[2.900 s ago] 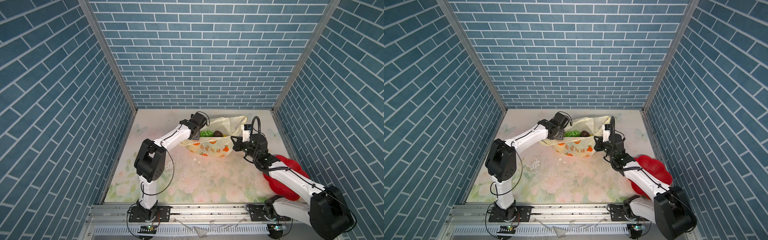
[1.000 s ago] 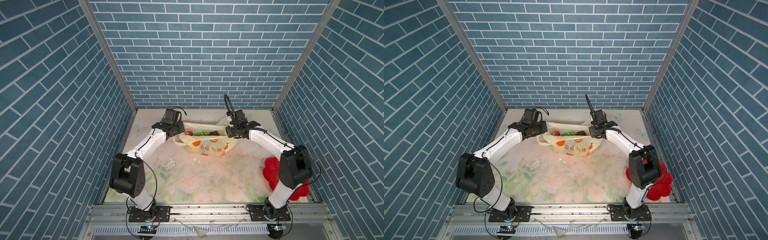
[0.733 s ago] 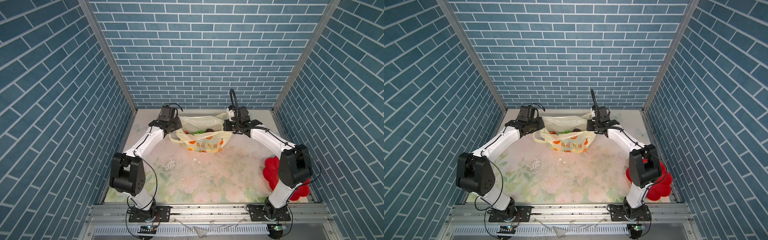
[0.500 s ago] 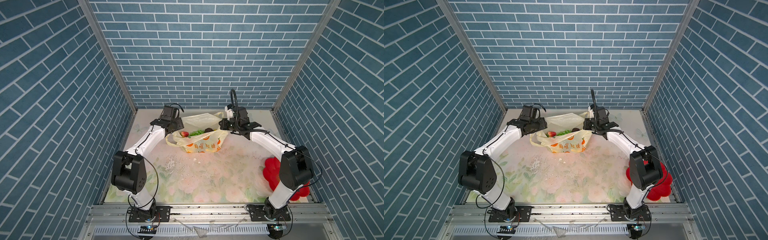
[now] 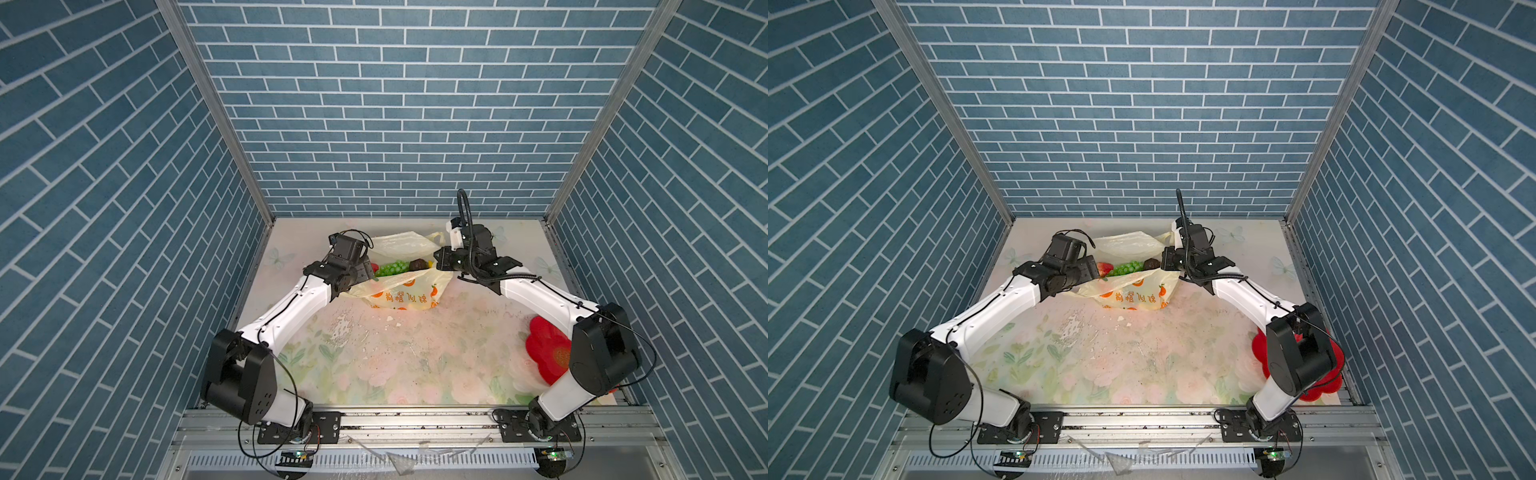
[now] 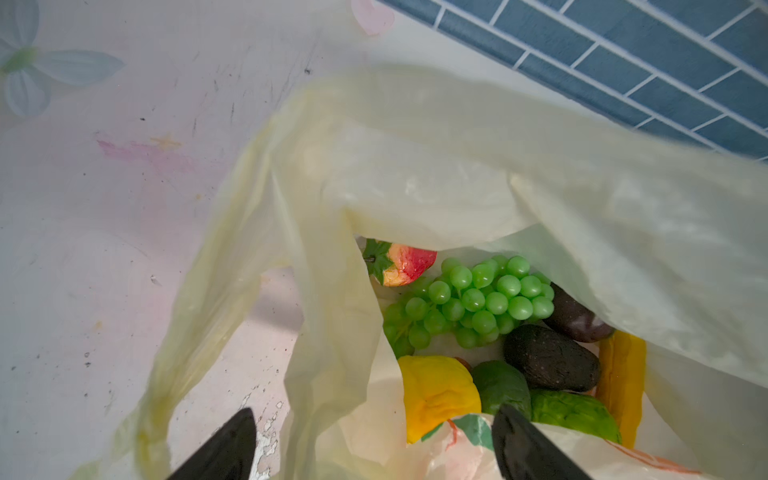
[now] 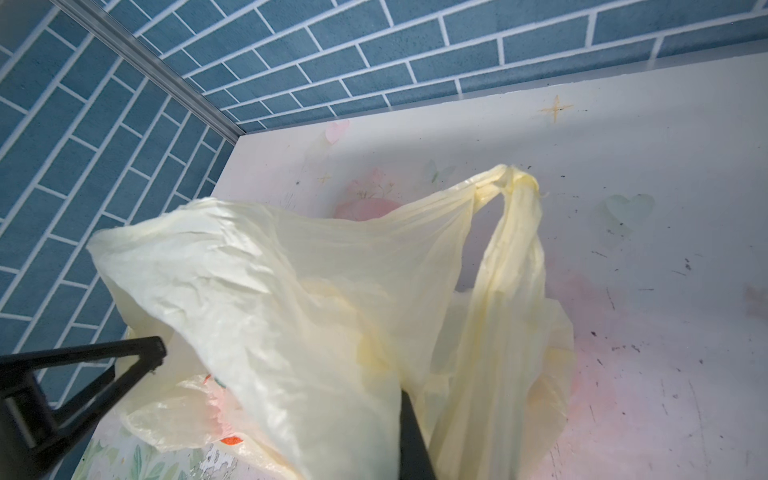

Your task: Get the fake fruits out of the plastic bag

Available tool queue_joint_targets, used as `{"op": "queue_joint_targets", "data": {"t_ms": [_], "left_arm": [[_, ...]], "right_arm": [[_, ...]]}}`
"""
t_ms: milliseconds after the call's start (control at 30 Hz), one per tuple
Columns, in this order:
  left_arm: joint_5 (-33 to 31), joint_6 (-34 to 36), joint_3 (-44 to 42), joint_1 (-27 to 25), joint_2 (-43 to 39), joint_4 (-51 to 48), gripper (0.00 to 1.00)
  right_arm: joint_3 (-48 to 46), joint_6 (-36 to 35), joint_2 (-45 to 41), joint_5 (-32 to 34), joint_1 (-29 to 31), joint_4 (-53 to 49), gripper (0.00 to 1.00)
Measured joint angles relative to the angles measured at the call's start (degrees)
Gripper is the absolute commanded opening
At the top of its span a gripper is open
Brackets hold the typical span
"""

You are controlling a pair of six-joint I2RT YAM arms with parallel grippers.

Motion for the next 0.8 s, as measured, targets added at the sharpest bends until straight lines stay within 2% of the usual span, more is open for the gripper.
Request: {"op": "queue_joint_targets", "data": {"t_ms": [67, 133, 167, 300, 400, 500, 633, 800], "left_arm": [[1.01, -0.2, -0.09, 0.0, 2.29, 0.85, 0.84], [2.19, -0.44, -0.39, 0.0, 4.17, 1.6, 0.74], [2.71, -0.94, -1.01, -0.02, 4.9, 2.36, 0.65], [3.87, -0.59, -5.22, -0.02, 4.55, 5.03, 0.22], [3.78, 0.76, -8.96, 0.0, 3.04, 6.88, 0.07], [4.13, 2.34, -14.01, 0.24, 0.13, 10.05, 0.0], [4.83, 4.07, -19.87, 1.86, -2.71, 13.29, 0.0], [5.9, 6.84, -21.11, 2.01, -2.8, 15.89, 0.0]], "right_arm": [[-0.76, 0.57, -0.35, 0.2, 0.09, 0.59, 0.0], [-1.57, 1.18, -0.74, 0.55, 0.09, 0.92, 0.0], [-1.99, 1.46, -1.01, 0.85, 0.09, 1.07, 0.0], [-3.34, 3.3, -1.97, 0.92, -0.61, 1.97, 0.0], [-4.48, 5.97, -2.14, -0.17, -2.64, 3.56, 0.0], [-6.1, 9.4, -2.16, -1.97, -6.25, 5.03, 0.0], [-6.82, 13.09, -2.14, -3.96, -9.53, 6.19, 0.0], [-6.82, 14.91, -1.38, -6.38, -9.38, 8.5, 0.01]]}}
